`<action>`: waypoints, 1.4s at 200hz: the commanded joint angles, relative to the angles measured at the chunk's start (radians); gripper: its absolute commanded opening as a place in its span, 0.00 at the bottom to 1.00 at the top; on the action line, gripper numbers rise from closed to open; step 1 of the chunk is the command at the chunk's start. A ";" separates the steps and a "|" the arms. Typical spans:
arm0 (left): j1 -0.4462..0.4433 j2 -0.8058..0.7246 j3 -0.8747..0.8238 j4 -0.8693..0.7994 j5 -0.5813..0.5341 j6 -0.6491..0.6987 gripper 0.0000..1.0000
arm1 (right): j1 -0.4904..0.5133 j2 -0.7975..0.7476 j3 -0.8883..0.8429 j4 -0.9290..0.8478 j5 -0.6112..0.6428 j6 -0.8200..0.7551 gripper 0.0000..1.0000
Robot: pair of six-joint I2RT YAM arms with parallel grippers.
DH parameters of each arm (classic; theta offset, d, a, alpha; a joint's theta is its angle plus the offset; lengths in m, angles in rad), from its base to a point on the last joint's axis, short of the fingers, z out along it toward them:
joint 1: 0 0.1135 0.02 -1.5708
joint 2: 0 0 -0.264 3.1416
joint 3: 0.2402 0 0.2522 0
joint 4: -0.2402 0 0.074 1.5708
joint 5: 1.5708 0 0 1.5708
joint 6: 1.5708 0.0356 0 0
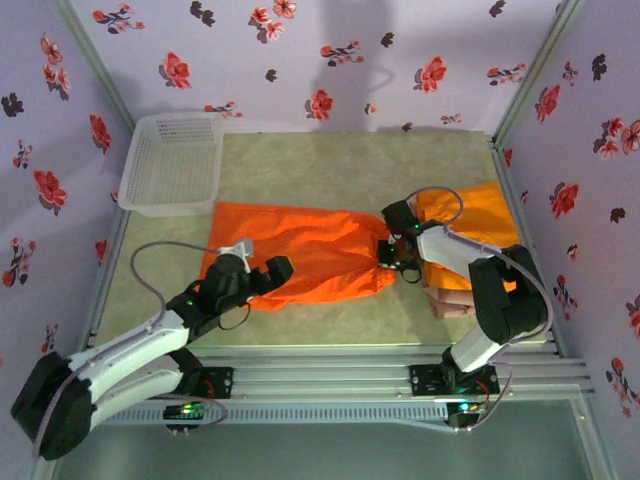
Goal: Fold and stack the shorts
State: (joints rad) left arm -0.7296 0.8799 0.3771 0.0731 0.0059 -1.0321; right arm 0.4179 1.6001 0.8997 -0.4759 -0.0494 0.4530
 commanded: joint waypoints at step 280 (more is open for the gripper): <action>0.134 -0.134 0.007 -0.149 -0.044 0.114 0.99 | 0.264 0.273 0.951 -0.822 0.894 -0.325 0.00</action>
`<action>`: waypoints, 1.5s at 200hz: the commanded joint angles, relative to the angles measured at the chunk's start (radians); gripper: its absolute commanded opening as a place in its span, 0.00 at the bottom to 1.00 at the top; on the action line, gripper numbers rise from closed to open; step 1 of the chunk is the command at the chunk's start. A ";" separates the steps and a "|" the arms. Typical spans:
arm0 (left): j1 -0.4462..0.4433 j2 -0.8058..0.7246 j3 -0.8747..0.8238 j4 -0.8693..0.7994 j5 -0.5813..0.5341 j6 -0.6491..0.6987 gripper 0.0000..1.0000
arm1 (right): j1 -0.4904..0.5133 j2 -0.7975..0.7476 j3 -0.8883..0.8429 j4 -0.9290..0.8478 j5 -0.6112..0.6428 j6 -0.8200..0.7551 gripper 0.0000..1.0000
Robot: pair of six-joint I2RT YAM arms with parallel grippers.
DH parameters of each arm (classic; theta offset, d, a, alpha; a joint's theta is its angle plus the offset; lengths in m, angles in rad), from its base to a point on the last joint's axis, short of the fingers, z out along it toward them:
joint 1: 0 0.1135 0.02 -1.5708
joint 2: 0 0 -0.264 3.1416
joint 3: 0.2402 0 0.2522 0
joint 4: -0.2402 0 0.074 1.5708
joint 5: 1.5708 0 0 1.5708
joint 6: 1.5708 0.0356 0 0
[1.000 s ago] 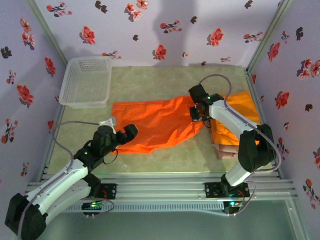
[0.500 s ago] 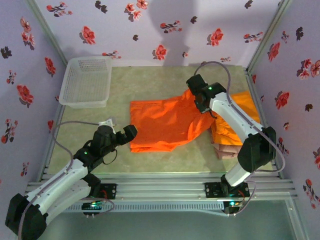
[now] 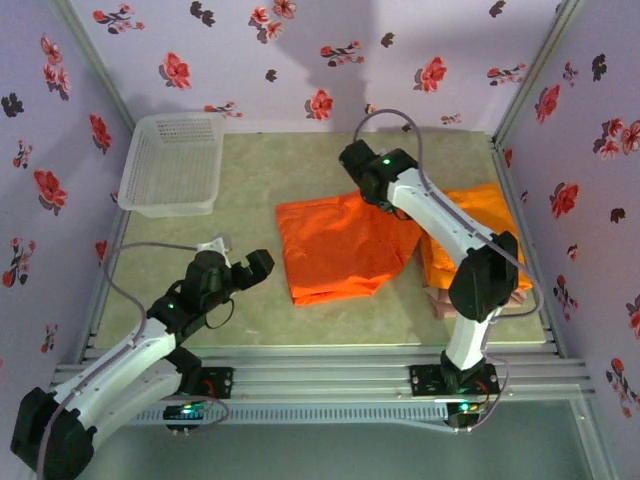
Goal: Fold and stack the shorts
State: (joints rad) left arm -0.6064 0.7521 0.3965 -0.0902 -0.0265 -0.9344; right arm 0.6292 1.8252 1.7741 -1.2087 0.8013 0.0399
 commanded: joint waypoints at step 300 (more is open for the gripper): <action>0.088 0.208 0.202 -0.016 0.166 -0.057 0.99 | 0.004 -0.389 -0.535 0.624 -1.027 0.405 0.99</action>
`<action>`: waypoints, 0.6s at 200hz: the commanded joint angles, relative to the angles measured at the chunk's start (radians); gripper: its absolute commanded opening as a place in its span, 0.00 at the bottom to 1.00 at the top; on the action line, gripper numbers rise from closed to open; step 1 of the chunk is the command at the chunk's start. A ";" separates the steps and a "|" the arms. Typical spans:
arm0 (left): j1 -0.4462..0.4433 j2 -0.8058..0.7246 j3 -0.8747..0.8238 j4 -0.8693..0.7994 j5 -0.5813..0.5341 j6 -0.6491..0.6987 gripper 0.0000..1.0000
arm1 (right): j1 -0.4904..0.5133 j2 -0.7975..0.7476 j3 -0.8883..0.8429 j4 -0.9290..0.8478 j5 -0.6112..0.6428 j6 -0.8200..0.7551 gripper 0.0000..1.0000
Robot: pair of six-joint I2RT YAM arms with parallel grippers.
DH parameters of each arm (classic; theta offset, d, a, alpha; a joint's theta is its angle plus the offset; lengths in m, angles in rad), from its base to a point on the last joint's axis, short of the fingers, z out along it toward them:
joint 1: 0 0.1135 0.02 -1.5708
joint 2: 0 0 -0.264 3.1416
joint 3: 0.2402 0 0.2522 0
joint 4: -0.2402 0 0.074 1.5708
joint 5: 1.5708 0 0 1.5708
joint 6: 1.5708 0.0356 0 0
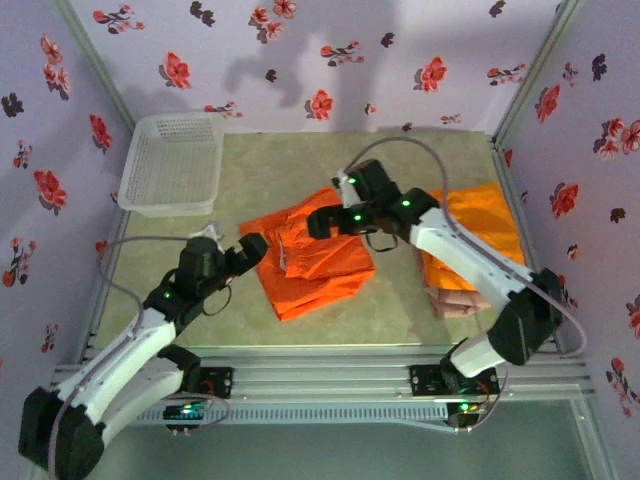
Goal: Fold and stack the shorts
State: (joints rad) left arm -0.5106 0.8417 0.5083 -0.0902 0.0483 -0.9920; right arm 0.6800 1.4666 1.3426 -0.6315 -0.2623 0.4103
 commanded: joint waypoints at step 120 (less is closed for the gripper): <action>-0.128 0.659 0.274 0.039 0.072 -0.129 0.90 | -0.115 -0.055 -0.255 0.087 0.113 0.069 0.99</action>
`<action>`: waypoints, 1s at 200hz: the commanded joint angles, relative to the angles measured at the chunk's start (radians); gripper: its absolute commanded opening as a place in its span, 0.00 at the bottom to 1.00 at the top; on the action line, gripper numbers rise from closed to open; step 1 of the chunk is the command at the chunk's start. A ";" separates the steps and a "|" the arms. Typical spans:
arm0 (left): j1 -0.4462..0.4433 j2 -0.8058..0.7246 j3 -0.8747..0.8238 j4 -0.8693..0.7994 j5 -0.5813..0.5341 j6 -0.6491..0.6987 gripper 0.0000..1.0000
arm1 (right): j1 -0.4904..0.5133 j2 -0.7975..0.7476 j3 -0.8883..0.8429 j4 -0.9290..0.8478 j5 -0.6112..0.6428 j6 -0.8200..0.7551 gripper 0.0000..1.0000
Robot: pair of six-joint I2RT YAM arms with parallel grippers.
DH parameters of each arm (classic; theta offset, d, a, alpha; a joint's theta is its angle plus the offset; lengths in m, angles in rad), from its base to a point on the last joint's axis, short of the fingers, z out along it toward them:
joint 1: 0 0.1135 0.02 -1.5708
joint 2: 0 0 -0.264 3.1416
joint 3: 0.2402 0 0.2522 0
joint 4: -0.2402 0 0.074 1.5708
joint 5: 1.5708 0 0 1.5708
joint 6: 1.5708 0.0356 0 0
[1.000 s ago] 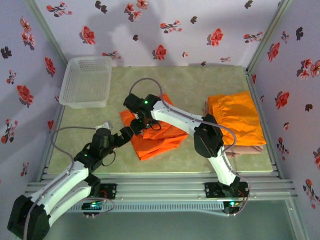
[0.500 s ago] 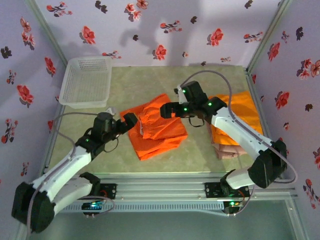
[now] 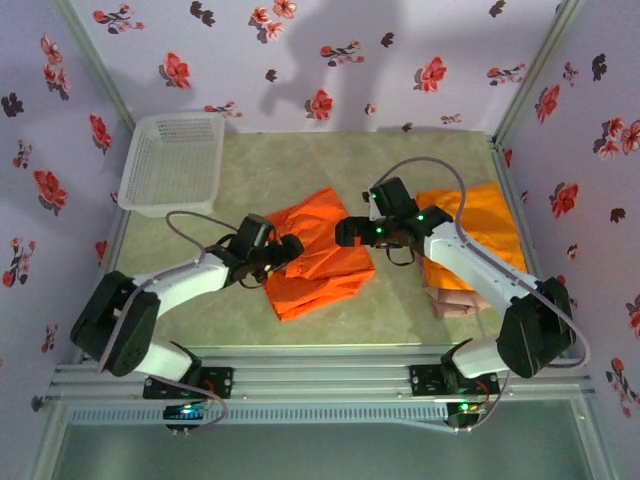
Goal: Fold and stack the shorts
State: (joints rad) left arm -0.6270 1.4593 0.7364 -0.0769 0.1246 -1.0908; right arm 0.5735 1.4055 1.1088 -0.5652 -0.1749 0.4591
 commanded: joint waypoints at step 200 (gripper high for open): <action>-0.038 0.101 0.277 -0.107 -0.047 0.041 0.00 | -0.073 -0.005 -0.083 0.037 0.060 0.034 0.99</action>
State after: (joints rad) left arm -0.6483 1.6161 0.9218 -0.1074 0.1081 -1.1034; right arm 0.5270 1.4204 1.0492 -0.5419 -0.1532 0.4767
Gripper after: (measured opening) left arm 0.061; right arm 0.990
